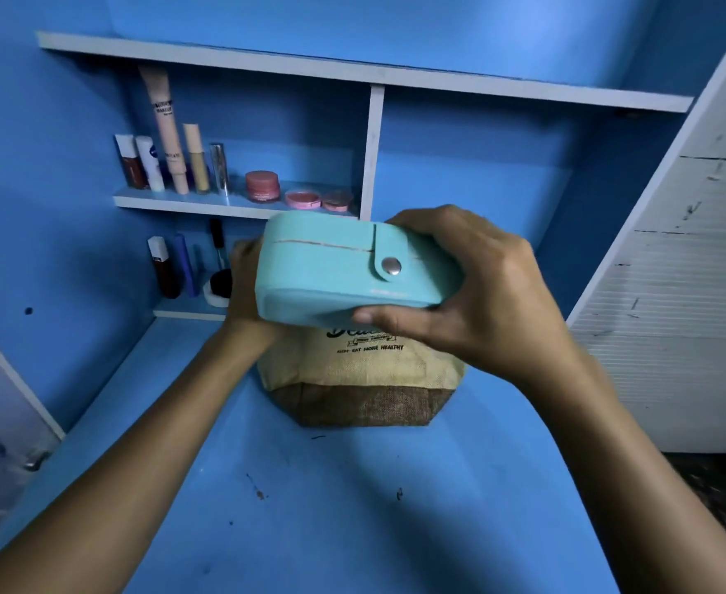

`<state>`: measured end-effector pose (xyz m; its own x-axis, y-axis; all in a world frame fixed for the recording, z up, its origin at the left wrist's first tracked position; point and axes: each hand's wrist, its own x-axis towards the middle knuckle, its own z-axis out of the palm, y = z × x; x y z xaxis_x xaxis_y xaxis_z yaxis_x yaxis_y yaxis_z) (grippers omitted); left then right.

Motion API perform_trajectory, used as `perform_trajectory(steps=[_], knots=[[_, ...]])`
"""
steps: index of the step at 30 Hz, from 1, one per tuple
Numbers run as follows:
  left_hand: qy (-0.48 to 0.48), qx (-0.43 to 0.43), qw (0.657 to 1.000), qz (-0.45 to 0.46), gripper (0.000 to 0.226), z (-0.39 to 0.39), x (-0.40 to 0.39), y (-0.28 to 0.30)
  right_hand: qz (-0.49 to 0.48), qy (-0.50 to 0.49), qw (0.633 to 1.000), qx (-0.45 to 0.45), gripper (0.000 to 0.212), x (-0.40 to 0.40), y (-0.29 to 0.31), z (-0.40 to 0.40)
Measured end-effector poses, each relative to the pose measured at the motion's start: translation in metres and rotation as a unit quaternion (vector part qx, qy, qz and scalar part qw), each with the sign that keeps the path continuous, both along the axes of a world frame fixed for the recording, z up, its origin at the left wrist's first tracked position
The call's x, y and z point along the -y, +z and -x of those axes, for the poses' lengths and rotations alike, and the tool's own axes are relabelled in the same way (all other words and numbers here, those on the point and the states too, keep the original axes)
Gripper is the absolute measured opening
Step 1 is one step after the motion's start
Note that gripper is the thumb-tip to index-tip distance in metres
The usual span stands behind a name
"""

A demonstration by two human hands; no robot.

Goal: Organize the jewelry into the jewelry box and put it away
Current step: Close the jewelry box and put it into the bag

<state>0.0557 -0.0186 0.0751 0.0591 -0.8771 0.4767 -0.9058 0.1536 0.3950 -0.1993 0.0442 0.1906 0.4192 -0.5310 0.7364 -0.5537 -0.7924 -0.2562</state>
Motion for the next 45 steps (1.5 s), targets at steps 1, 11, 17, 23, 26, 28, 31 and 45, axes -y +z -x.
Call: perform_trajectory(steps=[1,11,17,23,26,28,31,45], knots=[[-0.007,-0.014,0.999,0.029,0.077,0.007,-0.002,0.001,0.006,-0.002,1.000,0.005,0.073,0.002,0.005,-0.001],[-0.018,0.075,0.955,0.285,0.019,0.031,-0.033,0.006,0.019,-0.035,0.999,0.035,0.071,0.043,0.048,-0.007],[-0.018,0.082,0.953,0.292,0.016,0.032,-0.045,0.000,-0.035,-0.040,0.999,0.000,0.073,0.061,0.034,-0.007],[-0.026,0.083,0.954,0.286,0.016,0.033,-0.045,0.002,-0.094,-0.054,0.991,-0.073,0.078,0.067,0.022,-0.014],[-0.020,0.080,0.956,0.282,0.017,0.031,-0.042,0.006,-0.093,-0.053,0.992,-0.064,0.080,0.069,0.026,-0.015],[-0.017,0.081,0.957,0.277,0.018,0.029,-0.041,0.005,-0.112,-0.048,0.991,-0.060,0.081,0.071,0.027,-0.015],[-0.020,0.076,0.960,0.270,0.019,0.029,-0.041,0.002,-0.170,-0.056,0.980,-0.087,0.076,0.078,0.024,-0.016],[-0.053,0.056,0.964,0.254,0.018,0.028,-0.044,0.006,-0.174,-0.139,0.921,-0.320,0.071,0.094,0.012,-0.025]])
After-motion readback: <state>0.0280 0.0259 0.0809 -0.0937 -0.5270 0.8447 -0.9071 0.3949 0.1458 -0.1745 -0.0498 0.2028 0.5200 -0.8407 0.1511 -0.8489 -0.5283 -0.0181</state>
